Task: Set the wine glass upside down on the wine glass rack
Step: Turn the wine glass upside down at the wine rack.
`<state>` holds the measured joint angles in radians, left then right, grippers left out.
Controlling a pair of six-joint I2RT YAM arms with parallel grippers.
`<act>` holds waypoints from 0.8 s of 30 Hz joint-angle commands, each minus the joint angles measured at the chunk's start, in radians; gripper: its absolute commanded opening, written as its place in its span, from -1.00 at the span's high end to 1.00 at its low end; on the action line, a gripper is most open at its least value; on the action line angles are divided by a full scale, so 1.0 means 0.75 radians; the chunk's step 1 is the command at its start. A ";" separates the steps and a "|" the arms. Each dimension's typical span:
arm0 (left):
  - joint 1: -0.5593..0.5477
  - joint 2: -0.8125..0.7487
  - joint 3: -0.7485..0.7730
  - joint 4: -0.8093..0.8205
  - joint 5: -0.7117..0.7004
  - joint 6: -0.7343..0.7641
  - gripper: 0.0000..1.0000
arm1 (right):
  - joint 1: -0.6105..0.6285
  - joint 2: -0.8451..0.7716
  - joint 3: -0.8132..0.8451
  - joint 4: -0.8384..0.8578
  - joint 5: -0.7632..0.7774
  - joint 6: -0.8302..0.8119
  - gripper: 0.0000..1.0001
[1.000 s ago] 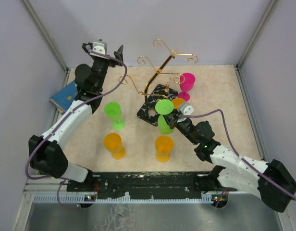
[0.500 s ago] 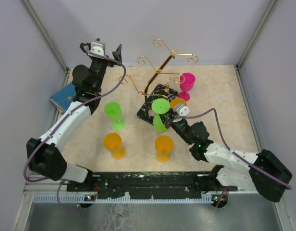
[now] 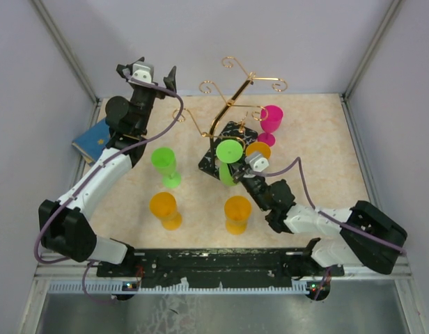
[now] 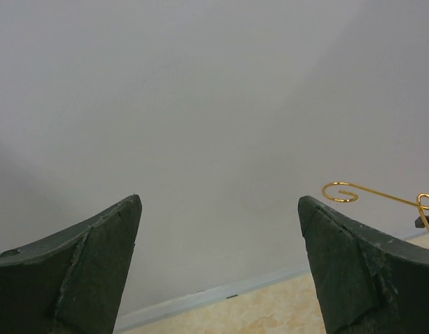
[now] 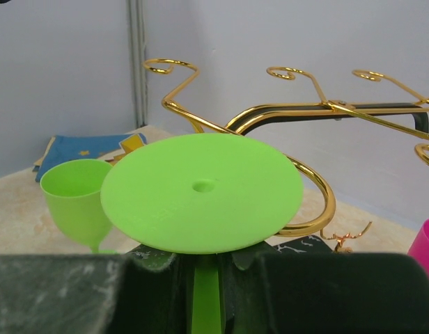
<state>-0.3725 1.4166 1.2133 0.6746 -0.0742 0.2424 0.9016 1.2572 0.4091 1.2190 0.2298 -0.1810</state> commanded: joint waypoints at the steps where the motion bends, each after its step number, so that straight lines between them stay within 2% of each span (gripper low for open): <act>1: 0.008 -0.048 -0.017 0.058 0.005 0.023 -0.99 | 0.007 0.052 0.053 0.200 0.169 -0.063 1.00; 24: 0.011 -0.009 -0.008 0.117 0.005 0.048 -0.99 | 0.007 0.159 0.140 0.260 0.430 -0.160 0.94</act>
<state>-0.3706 1.4132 1.2072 0.7204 -0.0742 0.2680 0.9073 1.3716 0.4614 1.3392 0.4572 -0.2634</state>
